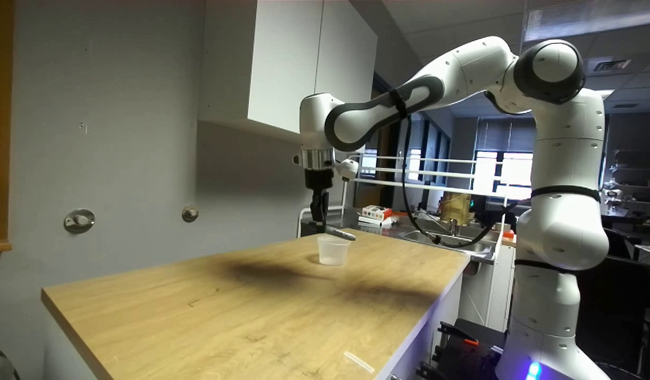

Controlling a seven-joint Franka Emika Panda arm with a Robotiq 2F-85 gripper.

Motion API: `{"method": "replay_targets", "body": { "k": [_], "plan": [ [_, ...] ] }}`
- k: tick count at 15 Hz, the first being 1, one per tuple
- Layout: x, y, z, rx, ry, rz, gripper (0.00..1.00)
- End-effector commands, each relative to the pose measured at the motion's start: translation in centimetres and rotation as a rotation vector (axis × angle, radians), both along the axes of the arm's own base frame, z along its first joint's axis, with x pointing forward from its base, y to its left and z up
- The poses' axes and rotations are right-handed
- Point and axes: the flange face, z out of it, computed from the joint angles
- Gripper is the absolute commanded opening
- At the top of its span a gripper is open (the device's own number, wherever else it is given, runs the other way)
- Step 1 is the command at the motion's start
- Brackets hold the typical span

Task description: Put the green pen in the clear bowl

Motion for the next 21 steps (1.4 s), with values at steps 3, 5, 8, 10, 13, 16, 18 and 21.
{"method": "replay_targets", "body": {
  "k": [3,5,8,10,13,16,18,21],
  "plan": [
    [1.2,-5.4,5.5,-0.008,-0.201,0.055,0.08],
    [1.6,-7.8,6.7,0.018,-0.259,0.057,0.08],
    [2.4,-10.9,7.4,0.073,-0.339,0.065,0.08],
    [2.8,-12.8,7.0,0.126,-0.372,0.069,0.08],
    [3.1,-14.8,5.2,0.238,-0.390,0.081,0.07],
    [3.0,-15.6,2.8,0.340,-0.371,0.097,0.07],
    [2.8,-16.2,1.3,0.389,-0.348,0.104,0.07],
    [2.5,-17.0,-0.4,0.437,-0.320,0.101,0.07]
  ]
}}
